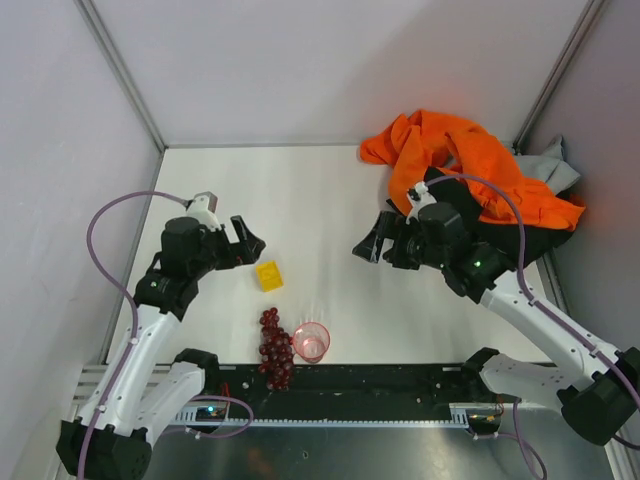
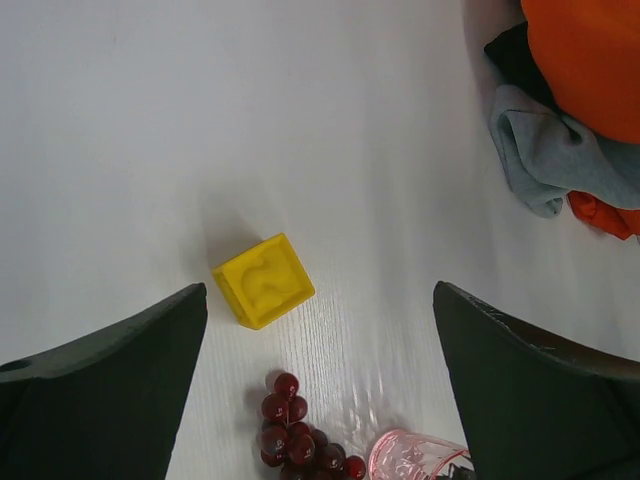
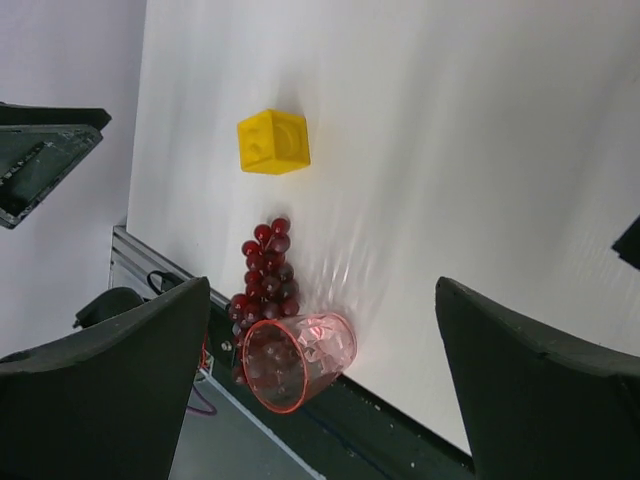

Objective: Pick out a specific cloth from the pile

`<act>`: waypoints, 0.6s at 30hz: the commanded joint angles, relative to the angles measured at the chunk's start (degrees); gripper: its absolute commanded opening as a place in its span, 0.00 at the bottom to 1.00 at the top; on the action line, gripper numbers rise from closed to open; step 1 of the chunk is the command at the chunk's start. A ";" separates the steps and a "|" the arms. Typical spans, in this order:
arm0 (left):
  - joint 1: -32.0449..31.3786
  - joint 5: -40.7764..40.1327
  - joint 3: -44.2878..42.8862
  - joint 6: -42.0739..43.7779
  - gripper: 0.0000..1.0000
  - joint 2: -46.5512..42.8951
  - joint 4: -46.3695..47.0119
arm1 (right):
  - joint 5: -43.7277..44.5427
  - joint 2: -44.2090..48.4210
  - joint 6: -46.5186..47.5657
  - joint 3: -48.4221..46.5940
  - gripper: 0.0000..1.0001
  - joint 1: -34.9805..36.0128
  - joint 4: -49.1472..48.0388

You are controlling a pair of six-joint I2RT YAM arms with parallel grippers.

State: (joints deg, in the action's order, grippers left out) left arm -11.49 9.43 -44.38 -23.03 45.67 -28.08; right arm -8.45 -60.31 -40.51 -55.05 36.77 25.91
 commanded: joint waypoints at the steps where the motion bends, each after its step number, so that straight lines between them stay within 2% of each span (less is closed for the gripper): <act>1: 0.32 0.86 -2.65 2.57 1.00 -0.74 -0.39 | 1.33 3.18 2.23 -3.08 0.99 0.51 -6.33; 6: 0.32 3.26 -3.05 3.76 1.00 0.27 -0.28 | -1.02 6.57 3.59 -2.39 0.99 -1.30 -9.33; 11: 0.32 2.93 -3.78 4.40 1.00 1.40 -0.06 | -3.65 1.80 2.11 -2.42 0.99 -1.15 -7.74; 18: 0.32 2.68 -6.23 7.94 1.00 2.39 -1.24 | 5.76 -9.76 2.66 -2.35 0.99 5.66 -0.97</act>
State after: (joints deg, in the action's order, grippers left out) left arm -11.49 10.96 -46.74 -18.65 47.90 -28.77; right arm -8.60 -65.41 -38.85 -56.27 39.09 20.62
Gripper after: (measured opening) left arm 0.996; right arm 0.993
